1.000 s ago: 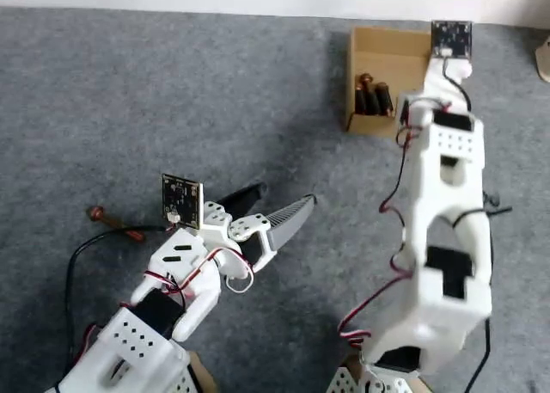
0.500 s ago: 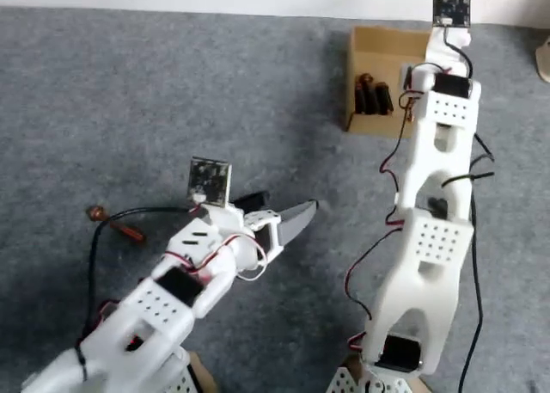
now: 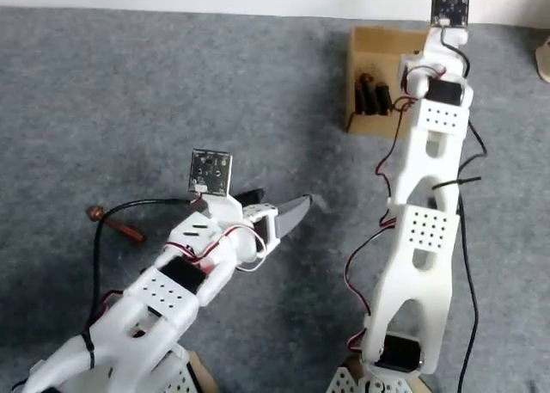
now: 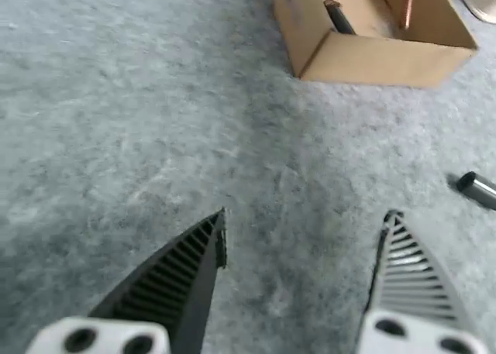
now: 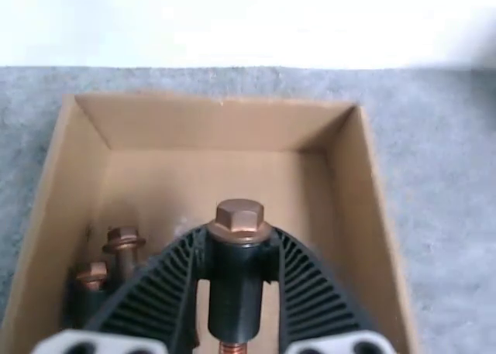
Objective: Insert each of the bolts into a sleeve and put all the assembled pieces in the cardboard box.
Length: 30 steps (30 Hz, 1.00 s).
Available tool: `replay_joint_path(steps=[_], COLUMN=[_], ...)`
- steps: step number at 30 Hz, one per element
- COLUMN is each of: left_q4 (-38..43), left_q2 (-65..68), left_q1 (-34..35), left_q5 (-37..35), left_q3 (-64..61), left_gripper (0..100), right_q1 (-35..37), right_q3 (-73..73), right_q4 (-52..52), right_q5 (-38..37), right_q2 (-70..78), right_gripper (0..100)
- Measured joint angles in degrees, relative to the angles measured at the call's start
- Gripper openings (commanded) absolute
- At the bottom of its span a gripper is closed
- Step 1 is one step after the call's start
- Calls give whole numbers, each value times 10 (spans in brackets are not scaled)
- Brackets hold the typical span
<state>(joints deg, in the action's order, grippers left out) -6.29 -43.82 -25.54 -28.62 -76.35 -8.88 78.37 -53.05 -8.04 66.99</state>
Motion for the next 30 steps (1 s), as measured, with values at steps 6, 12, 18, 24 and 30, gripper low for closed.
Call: replay_joint_path(steps=[6, 12, 18, 24, 30], left_q4=[0, 0, 2, 2, 2], left_q2=[0, 0, 0, 0, 0], left_q1=[0, -2, 3, 2, 2], left_q5=[0, 0, 0, 0, 1], left_q3=[0, 0, 0, 0, 0], left_gripper=[298, 298, 298, 298, 298], right_q1=[0, 0, -1, -4, -4], right_q3=[0, 0, 1, 1, 1], right_q4=[0, -3, -67, -135, -229], right_q5=[18, 18, 33, 33, 33], right_q2=[62, 78, 55, -18, -119], right_gripper=[5, 112, 161, 159, 159])
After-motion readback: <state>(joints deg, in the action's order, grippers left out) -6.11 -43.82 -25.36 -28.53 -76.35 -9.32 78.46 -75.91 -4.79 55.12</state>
